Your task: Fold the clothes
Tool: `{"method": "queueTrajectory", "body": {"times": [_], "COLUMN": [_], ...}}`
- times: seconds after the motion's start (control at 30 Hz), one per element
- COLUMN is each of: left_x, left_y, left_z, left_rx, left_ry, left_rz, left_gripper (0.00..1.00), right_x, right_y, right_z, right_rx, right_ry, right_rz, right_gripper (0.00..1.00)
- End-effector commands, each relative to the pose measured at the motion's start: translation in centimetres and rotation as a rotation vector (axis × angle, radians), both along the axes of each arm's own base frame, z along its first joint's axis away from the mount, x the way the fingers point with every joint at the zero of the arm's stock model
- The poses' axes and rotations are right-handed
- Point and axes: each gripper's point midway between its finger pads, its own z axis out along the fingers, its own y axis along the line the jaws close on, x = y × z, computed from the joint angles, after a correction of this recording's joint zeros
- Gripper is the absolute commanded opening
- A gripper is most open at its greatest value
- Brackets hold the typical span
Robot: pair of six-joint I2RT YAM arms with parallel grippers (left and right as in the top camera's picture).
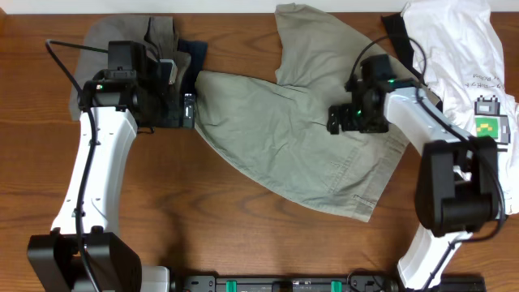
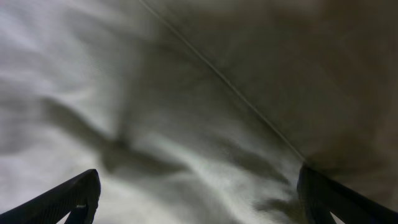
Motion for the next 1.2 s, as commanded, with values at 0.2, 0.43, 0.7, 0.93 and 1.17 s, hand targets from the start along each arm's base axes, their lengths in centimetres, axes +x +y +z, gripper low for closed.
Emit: {"method": "queueTrajectory", "body": {"times": [0.2,0.43,0.7,0.93,1.17], "left_x": [0.5,0.7,1.6,6.6,11.1], "left_y": [-0.1,-0.1,-0.1,0.9,3.4], "left_z": [-0.9,-3.0,-5.0,-4.7,-6.8], "left_rx": [-0.002,-0.003,-0.001,0.052,0.176], "left_ry": [0.026,0.086,0.112,-0.069,-0.174], "left_rz": [0.005,0.005,0.001,0.021,0.085], "left_gripper": [0.98,0.98,0.98,0.98,0.98], "right_x": [-0.3,1.6,4.5,6.9,7.8], "right_y": [-3.6,-8.6,-13.0,-9.2,-4.7], "right_z": [-5.6,-11.3,-12.3,-4.8,3.1], "right_rx": [-0.193,-0.298,-0.261,-0.051,0.022], "right_ry": [0.073,0.038,-0.053,-0.095,-0.177], "right_rz": [-0.052,-0.07,-0.056,0.045,0.128], "right_gripper": [0.99,0.99,0.99,0.99,0.99]}}
